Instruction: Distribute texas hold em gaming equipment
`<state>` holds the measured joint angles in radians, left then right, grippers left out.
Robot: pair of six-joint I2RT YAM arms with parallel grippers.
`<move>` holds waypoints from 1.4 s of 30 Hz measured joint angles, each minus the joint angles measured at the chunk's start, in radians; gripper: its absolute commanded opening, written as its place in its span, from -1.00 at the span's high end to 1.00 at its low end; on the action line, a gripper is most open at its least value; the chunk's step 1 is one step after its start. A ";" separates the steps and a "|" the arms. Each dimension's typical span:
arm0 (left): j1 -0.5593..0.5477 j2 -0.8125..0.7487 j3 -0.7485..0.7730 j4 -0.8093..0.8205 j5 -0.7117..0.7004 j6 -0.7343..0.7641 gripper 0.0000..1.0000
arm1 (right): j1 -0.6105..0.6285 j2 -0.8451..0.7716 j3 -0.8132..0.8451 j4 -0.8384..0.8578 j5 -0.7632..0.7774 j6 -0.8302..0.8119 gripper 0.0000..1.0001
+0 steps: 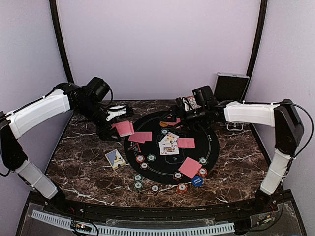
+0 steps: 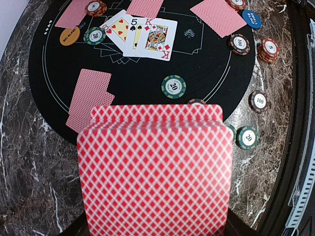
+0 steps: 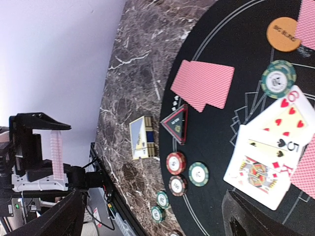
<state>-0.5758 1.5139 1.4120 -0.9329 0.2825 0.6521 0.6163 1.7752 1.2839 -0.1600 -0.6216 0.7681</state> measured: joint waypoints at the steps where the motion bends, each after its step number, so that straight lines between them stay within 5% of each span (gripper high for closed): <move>1: 0.000 0.000 0.000 0.000 0.001 -0.002 1.00 | 0.009 -0.001 -0.008 0.035 -0.008 0.024 -0.97; 10: 0.000 0.000 -0.002 0.006 0.006 -0.004 1.00 | 0.021 -0.033 -0.227 0.490 -0.072 0.336 -0.97; 27: 0.000 0.000 -0.007 0.020 0.014 -0.006 1.00 | 0.168 0.100 -0.056 0.463 -0.060 0.365 -0.97; 42: 0.000 0.000 -0.006 0.019 0.026 -0.006 1.00 | 0.256 0.243 0.159 0.388 -0.089 0.309 -0.70</move>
<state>-0.5758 1.5139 1.4055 -0.9142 0.3080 0.6464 0.8726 2.0182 1.4433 0.2279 -0.7109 1.0771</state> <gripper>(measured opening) 0.683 0.861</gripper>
